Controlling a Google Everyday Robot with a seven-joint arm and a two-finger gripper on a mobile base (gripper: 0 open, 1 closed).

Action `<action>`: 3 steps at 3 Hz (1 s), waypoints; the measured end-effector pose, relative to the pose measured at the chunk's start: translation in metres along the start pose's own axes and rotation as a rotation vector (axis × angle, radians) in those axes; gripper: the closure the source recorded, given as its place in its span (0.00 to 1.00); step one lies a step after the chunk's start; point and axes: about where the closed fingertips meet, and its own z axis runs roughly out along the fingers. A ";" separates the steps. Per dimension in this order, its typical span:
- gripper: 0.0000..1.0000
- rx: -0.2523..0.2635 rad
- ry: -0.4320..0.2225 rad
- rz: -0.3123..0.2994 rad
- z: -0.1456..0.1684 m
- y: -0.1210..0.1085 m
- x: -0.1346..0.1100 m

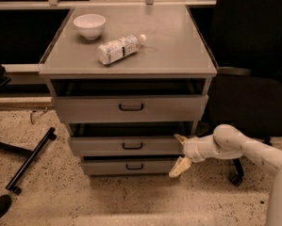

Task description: Open middle drawer

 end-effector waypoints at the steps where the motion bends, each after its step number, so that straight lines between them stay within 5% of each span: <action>1: 0.00 -0.039 -0.008 0.118 -0.038 0.069 0.030; 2: 0.00 -0.036 -0.014 0.105 -0.036 0.064 0.024; 3: 0.00 -0.031 -0.026 0.036 -0.022 0.034 -0.003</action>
Offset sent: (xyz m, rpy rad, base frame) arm -0.0562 -0.0216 0.0040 0.0303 0.0779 -0.0370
